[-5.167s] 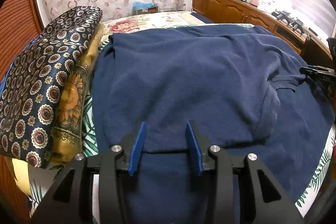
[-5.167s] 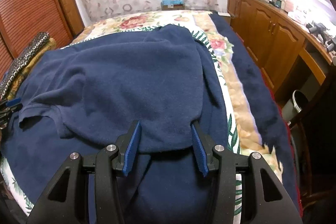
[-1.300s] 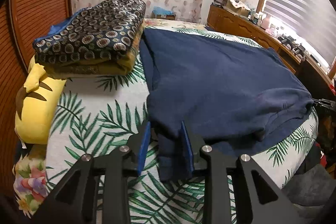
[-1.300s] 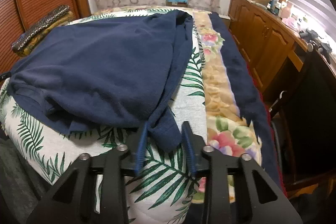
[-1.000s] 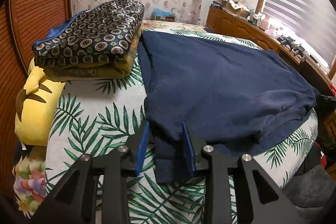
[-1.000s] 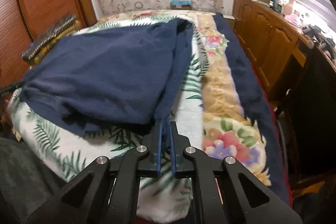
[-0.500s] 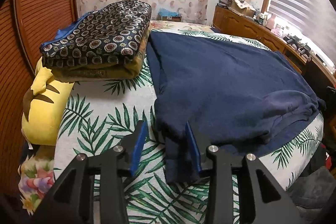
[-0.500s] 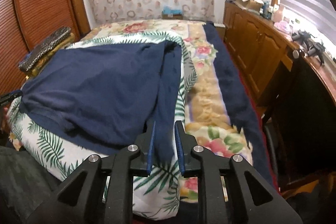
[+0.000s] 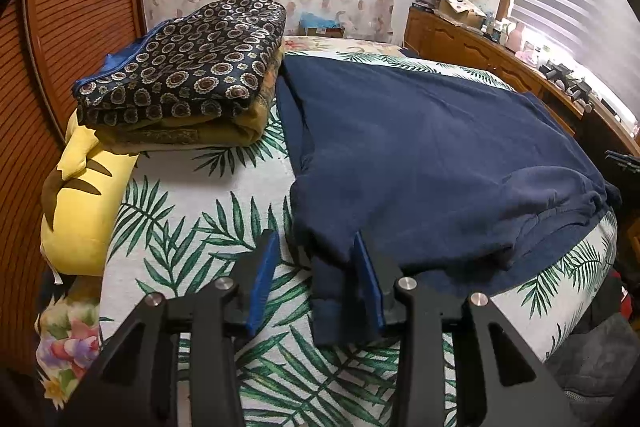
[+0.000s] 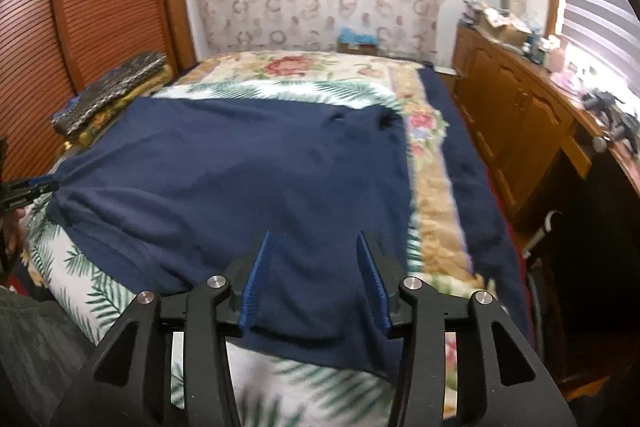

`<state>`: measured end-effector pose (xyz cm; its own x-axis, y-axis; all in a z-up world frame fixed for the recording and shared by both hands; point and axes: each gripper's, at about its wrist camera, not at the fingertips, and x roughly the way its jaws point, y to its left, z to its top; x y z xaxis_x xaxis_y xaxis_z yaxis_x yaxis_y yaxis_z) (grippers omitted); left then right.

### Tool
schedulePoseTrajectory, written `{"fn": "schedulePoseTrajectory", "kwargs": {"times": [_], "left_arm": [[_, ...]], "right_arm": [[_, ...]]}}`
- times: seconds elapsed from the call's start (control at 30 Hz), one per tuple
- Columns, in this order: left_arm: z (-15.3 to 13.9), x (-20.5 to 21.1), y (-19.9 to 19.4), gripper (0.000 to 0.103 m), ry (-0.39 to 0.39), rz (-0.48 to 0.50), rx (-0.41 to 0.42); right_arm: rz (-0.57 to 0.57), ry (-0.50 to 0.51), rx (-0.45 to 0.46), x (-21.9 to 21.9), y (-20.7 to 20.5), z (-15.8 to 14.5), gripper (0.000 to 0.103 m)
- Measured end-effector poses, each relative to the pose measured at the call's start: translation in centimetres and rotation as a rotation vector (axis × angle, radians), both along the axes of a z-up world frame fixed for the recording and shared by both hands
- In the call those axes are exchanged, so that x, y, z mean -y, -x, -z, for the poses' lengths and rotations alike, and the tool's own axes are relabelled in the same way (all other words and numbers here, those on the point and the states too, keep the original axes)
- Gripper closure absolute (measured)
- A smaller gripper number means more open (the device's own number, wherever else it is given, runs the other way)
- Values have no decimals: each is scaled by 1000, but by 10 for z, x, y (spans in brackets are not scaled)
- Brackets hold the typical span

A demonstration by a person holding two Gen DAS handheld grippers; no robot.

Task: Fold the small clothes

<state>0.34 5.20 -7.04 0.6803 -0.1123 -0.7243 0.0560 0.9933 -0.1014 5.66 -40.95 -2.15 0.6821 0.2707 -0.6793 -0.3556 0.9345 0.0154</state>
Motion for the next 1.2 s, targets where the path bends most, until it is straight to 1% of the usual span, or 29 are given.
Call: {"fn": "schedulePoseTrajectory", "kwargs": {"times": [0.23,0.37,0.53,0.6,0.73,0.9,1.0,1.1,1.2], "left_arm": [[4,-4,0,65,4,0,-7],[6,-5,1,65,12,1,-11],[11,-6,0,65,33,-1,-30],[13,-7,0,65,43,-3,-36],[14,-8,-1,65,46,-4,-38],[14,-1,0,65,50,10,-38],[14,0,1,65,72,17,-40],[13,0,0,65,92,12,-42],[13,-1,1,65,110,11,-43]], "right_arm": [[-75,18,-55,-46,-9,28,54],[-75,17,-66,-64,-14,39,53],[-67,26,-64,-74,-16,47,48],[-58,29,-65,-73,-16,50,44],[-35,57,-68,-75,-17,58,41],[-16,66,-38,-80,-15,62,26],[8,64,-10,-81,-13,65,17],[17,53,15,-80,-10,67,14],[19,48,14,-80,-11,67,14]]}}
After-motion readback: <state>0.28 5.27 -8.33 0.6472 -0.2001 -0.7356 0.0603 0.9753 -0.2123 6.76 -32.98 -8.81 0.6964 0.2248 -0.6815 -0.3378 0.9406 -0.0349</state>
